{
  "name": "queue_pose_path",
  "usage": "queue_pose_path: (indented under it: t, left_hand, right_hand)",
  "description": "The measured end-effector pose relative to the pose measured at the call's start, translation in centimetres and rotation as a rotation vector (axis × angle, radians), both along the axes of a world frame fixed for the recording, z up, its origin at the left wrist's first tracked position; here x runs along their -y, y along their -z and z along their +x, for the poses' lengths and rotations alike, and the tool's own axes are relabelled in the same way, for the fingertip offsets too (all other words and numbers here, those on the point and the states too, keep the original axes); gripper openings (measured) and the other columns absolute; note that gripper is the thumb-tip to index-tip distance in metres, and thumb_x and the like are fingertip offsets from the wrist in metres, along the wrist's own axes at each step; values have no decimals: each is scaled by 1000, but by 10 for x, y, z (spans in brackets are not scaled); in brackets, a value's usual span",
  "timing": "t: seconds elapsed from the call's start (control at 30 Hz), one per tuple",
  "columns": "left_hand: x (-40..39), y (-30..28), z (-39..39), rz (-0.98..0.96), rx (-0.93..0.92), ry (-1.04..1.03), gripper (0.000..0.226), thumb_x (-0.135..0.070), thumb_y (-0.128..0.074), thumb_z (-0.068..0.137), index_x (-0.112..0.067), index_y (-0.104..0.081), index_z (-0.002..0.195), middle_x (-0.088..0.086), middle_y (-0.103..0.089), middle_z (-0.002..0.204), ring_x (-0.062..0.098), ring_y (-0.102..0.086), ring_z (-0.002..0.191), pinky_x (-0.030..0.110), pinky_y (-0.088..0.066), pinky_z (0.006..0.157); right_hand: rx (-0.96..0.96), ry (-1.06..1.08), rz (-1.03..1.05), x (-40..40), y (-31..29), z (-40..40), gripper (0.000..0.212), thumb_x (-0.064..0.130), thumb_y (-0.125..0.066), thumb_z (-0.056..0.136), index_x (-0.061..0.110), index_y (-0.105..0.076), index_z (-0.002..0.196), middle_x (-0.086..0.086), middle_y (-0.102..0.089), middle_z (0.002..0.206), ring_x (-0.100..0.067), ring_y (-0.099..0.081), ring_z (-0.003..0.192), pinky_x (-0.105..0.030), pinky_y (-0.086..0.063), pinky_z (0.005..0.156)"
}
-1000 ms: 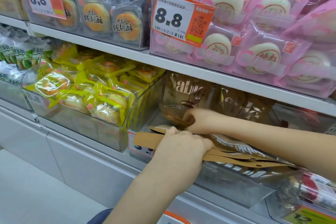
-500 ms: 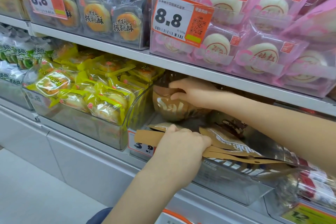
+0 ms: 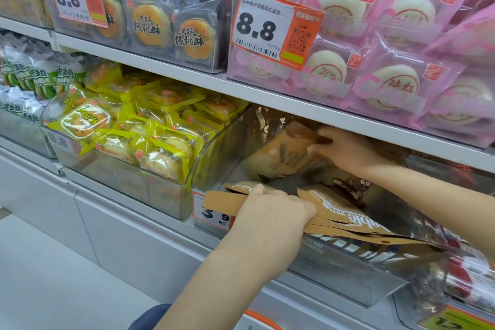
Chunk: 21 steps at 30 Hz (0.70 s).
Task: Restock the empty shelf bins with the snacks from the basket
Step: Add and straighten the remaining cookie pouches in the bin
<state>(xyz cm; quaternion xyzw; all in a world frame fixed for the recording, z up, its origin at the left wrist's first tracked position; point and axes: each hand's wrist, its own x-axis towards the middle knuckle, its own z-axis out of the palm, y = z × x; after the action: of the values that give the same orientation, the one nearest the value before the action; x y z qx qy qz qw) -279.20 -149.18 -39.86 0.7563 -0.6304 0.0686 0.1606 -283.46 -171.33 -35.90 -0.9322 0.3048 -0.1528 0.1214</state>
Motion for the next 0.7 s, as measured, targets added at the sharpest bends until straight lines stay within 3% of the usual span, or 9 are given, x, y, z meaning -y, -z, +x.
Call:
queue_pose_path:
  t: [0.07,0.2,0.33,0.47,0.63,0.7]
  left_hand:
    - [0,-1,0,5,-1,0,39,-10,-53,86,-32,-52,118,-5,-61,114,18,-52,109,35,-28,87]
    - [1,-1,0,2,-9,-2,37,-11,-51,88,-32,-52,118,-5,-61,115,18,-52,110,36,-29,90]
    - [2,0,2,9,3,1,37,-12,-53,89,-31,-52,120,-5,-61,117,19,-51,112,38,-30,93]
    - [3,2,2,-2,18,9,37,-12,-54,88,-31,-52,119,-4,-62,114,20,-53,109,39,-31,89]
    - [3,3,1,-28,17,3,34,-10,-55,86,-32,-55,112,-4,-63,101,20,-55,98,36,-27,78]
    - [2,3,0,-51,23,8,30,-11,-56,86,-31,-55,108,-4,-62,96,20,-56,95,35,-28,77]
  right_hand:
    - [69,7,-17,-7,-3,18,48,42,-58,90,19,-50,132,0,-57,126,-25,-52,119,-29,-36,93]
    - [93,-82,-102,-18,-1,51,42,36,-57,93,13,-49,127,-5,-57,124,-24,-52,116,-21,-31,85]
    - [182,-71,85,-19,-3,53,45,24,-68,87,7,-51,125,-5,-57,119,-13,-50,108,-5,-24,73]
    - [310,6,300,-12,-1,39,56,19,-74,81,11,-49,130,5,-52,117,-13,-46,117,-4,-27,78]
    - [377,186,365,-3,15,31,70,26,-82,72,14,-46,131,-4,-52,133,-21,-48,124,-24,-39,95]
    - [364,193,482,4,24,28,43,17,-77,78,13,-57,116,-8,-59,125,-24,-56,115,-28,-48,87]
